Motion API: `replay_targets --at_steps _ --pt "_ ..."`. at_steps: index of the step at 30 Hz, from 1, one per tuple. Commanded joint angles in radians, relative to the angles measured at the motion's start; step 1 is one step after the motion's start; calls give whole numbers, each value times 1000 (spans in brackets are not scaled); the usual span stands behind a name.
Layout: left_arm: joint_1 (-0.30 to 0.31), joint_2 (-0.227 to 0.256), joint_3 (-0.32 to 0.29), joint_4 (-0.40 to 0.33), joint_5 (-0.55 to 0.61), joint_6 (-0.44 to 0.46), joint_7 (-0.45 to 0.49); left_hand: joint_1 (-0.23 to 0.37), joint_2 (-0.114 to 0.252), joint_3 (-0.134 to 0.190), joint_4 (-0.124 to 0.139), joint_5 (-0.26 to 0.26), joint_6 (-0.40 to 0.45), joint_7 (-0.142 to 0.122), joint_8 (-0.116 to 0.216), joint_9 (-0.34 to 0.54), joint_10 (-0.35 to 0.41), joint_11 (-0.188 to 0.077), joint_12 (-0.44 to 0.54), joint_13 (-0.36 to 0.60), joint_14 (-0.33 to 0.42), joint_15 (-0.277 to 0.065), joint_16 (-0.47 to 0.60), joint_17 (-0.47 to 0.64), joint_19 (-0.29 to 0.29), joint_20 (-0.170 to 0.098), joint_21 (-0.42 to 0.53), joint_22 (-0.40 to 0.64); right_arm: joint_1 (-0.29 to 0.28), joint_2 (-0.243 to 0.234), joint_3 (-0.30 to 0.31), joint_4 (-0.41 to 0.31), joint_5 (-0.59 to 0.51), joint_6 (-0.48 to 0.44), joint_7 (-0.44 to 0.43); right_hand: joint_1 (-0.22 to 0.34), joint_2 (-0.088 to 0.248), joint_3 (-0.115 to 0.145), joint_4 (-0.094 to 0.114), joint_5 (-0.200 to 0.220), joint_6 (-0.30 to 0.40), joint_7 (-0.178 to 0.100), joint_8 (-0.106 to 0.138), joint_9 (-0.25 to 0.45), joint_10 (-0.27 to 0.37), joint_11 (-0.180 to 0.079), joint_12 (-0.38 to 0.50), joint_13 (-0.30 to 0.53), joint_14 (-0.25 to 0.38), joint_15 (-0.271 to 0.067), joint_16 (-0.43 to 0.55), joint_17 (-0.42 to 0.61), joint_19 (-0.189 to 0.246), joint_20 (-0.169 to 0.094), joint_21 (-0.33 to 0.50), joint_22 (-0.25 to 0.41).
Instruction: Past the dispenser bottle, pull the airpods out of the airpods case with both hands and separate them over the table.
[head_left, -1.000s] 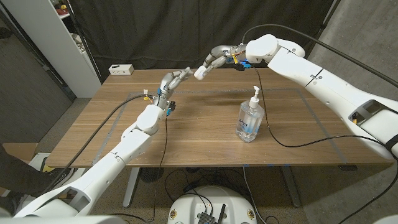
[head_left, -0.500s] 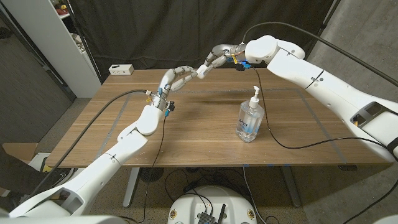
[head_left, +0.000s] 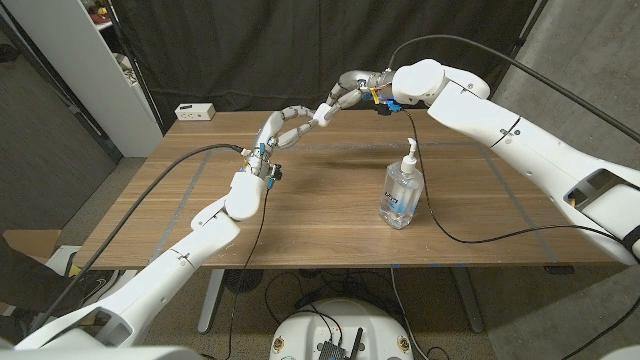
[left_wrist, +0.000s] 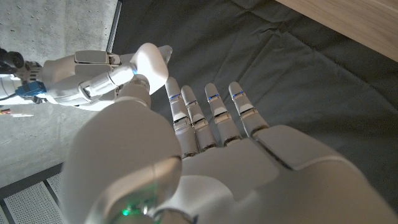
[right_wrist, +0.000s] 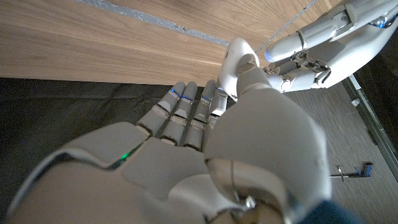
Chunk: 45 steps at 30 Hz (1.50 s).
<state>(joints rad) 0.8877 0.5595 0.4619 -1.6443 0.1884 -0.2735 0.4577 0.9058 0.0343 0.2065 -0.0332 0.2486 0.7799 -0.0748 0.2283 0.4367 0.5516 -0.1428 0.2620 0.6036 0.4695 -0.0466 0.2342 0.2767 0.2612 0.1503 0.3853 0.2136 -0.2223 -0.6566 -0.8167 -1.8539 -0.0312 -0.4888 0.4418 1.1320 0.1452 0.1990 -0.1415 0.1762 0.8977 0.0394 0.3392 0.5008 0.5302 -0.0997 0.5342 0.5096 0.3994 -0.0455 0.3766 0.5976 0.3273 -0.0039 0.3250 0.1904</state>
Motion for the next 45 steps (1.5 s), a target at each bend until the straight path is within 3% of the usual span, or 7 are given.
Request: replay_targets --at_steps 1,15,21,24,32,40,45 --pt "-25 -12 17 33 10 -13 21 1 -10 -6 1 4 4 2 1 -5 -8 -2 -3 3 -6 -87 2 4 -6 0 2 0 -12 11 7 -10 24 -6 -22 -1 7 15 6 4 42 -29 38 130 3 -1 -1 3 10 -110 -2 2 4 4 6 4" --pt "-45 -35 12 95 -38 -95 24 7 2 -7 1 4 41 12 13 -9 12 -4 5 6 10 -95 10 7 -3 -4 4 0 -4 28 -6 13 27 -3 -40 -1 7 17 5 3 41 -28 35 133 3 -2 -2 4 12 -114 0 6 4 3 6 4" --pt "-45 -64 5 125 -53 -152 56 53 43 15 -18 7 128 0 51 2 86 -21 32 11 51 -117 27 11 12 -12 13 1 -1 29 -9 22 30 -7 -40 -1 6 18 4 3 40 -28 34 135 3 -5 -2 4 13 -114 -1 6 5 4 7 3" --pt "-39 -72 -6 120 -98 -158 38 98 83 42 -37 9 185 2 82 15 122 -33 43 14 72 -122 35 15 15 -11 18 3 -6 28 -4 26 36 1 -44 -2 6 19 4 3 41 -39 33 133 1 -6 -4 5 12 -113 -3 6 3 5 6 3" --pt "-66 -91 -18 158 -274 -188 -95 132 93 55 -56 8 210 2 103 29 160 -54 53 18 86 -131 38 16 18 -20 24 4 -22 14 21 31 59 35 -53 -10 2 15 7 1 3 -73 8 123 -20 -8 -11 9 2 -116 -3 13 1 9 6 3" --pt "-170 -148 1 308 -413 -282 -253 138 86 52 -60 10 215 4 108 34 167 -59 52 19 77 -138 34 16 16 -31 26 5 -26 -21 61 5 79 43 -52 -23 -8 5 10 0 -31 -69 -18 112 -43 -3 -23 7 -15 -111 -8 14 1 12 6 3" --pt "-252 -192 24 418 -428 -350 -320 140 82 49 -61 12 217 -1 110 35 164 -61 47 20 69 -140 31 17 14 -34 27 6 -45 -65 103 -34 92 39 -67 -32 -15 -2 11 -1 -58 -66 -39 101 -56 0 -32 2 -26 -104 -11 14 1 16 6 3"
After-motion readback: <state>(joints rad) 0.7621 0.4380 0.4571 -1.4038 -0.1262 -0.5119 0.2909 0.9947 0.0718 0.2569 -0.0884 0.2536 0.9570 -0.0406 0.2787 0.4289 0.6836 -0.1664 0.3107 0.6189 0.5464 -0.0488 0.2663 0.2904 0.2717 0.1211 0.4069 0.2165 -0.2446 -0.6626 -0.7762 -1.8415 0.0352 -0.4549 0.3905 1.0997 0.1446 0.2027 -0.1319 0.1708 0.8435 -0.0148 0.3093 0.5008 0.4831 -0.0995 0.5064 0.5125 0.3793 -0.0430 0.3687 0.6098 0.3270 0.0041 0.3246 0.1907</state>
